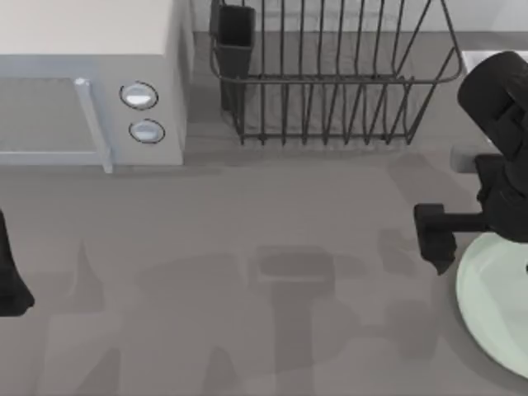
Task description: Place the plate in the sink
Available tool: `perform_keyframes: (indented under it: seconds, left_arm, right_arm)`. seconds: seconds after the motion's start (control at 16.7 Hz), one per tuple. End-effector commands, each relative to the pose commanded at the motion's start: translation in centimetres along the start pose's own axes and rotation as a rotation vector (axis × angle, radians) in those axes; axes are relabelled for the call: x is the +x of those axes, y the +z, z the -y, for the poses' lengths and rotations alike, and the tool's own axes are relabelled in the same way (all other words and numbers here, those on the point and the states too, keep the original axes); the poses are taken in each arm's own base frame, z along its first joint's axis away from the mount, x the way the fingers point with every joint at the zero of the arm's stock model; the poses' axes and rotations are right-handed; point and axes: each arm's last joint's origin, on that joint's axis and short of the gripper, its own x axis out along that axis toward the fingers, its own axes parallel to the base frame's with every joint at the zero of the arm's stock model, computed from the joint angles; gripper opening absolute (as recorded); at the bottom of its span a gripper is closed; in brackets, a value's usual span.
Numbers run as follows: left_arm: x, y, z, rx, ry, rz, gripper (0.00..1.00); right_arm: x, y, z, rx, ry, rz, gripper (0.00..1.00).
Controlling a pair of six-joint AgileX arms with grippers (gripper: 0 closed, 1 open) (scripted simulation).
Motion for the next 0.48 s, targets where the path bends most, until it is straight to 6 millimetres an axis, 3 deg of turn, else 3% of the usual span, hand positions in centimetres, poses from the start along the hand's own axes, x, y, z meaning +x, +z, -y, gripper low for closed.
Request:
perform_keyframes:
  seconds: [0.24,0.48]
  left_arm:
    - [0.0,0.0,0.0,0.0,0.0,0.0,1.0]
    - [0.0,0.0,0.0,0.0,0.0,0.0,1.0]
  right_arm:
    - [0.5,0.0,0.1,0.004,0.0,-0.001,1.0]
    - [4.2,0.4,-0.1,0.002,0.001,0.002,1.0]
